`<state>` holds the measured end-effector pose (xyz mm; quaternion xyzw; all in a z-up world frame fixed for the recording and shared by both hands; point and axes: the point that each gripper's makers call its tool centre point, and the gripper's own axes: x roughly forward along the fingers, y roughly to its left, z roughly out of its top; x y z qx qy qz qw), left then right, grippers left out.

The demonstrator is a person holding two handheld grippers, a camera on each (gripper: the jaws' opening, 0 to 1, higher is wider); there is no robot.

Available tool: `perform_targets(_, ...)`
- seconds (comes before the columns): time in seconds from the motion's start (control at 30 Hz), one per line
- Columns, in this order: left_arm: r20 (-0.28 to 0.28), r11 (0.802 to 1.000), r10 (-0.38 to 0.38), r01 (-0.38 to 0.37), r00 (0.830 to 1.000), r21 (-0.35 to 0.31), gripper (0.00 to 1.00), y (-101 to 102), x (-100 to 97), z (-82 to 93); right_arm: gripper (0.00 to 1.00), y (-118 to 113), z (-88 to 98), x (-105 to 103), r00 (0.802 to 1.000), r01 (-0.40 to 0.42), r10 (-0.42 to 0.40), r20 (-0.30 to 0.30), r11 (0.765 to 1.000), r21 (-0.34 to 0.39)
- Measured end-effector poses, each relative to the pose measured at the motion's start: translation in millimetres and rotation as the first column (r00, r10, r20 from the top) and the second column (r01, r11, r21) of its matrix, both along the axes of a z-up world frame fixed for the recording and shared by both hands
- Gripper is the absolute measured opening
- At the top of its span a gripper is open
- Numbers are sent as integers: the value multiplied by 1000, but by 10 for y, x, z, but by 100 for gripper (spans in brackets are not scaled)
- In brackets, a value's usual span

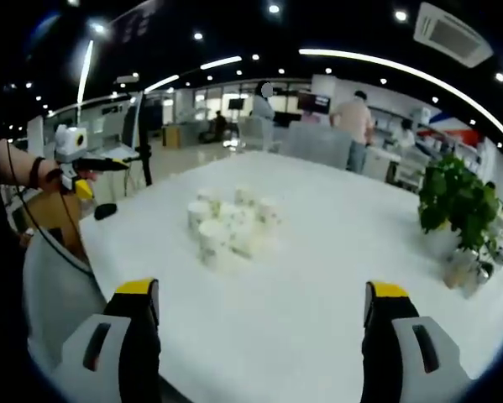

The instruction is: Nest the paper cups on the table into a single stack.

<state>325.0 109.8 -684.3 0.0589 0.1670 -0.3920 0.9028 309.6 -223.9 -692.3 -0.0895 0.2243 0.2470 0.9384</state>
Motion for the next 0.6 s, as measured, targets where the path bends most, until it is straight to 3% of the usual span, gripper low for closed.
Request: perform_targets(0.6,2,1000,-2,2,1000,-6,100,4,-20,1,100,46,-56,-41,1000,-6,6,-12,1000,3)
